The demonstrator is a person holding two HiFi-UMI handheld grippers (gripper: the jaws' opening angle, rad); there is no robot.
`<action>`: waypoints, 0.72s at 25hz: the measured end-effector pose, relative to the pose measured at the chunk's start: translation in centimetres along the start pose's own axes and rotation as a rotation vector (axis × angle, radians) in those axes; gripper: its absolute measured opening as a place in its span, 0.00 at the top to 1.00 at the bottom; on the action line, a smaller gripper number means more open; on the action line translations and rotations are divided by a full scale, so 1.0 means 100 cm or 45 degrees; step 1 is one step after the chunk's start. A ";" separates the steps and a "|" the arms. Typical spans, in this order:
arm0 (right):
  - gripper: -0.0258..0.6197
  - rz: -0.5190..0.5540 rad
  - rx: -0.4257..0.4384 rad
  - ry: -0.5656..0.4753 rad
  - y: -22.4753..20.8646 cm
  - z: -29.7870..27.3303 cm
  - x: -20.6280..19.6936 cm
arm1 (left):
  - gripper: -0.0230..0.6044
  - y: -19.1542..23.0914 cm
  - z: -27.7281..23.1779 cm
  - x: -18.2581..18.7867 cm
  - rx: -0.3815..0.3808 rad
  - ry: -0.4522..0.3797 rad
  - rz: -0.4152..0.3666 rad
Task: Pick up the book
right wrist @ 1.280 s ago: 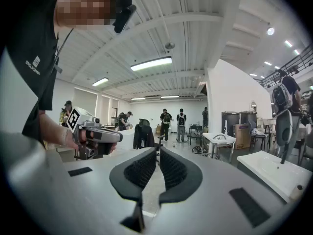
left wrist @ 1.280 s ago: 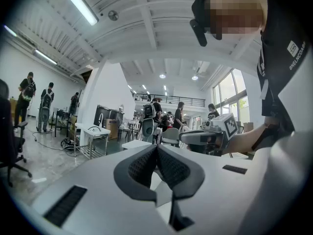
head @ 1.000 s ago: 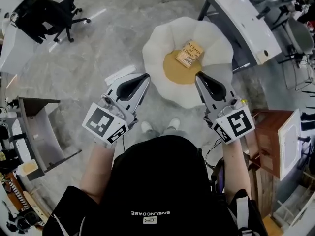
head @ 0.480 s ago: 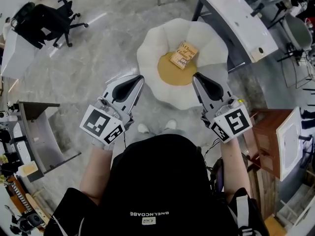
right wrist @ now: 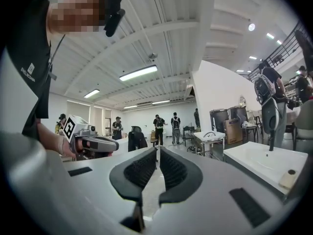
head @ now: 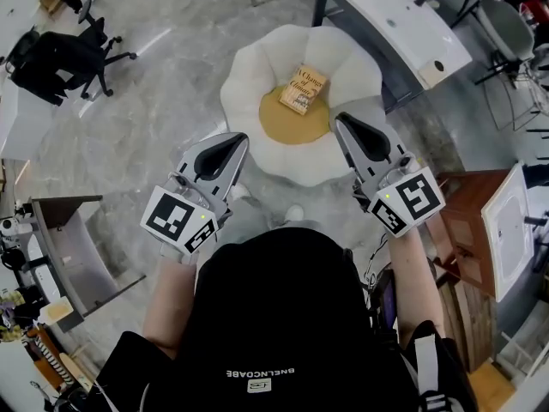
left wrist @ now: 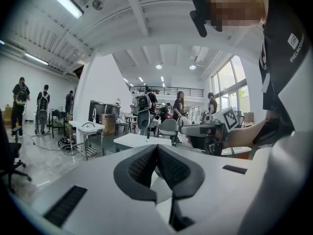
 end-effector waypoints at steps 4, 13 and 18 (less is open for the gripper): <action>0.90 -0.040 -0.028 0.002 -0.017 -0.009 -0.002 | 0.94 0.015 -0.020 0.005 -0.026 0.000 0.003; 0.90 -0.056 -0.078 0.041 -0.034 -0.083 0.023 | 0.94 0.106 -0.037 0.013 -0.075 0.005 0.033; 0.90 -0.048 -0.103 0.058 -0.041 -0.139 0.045 | 0.94 0.175 -0.045 0.021 -0.108 0.012 0.046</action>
Point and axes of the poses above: the fingertips, and each gripper's own axes: z backward along the fingers, y to its left, x out of its top, the point moved 10 cm from there along z, backward along the fingers, and after that the axes turned 13 degrees about y, right-handed, at the moved point
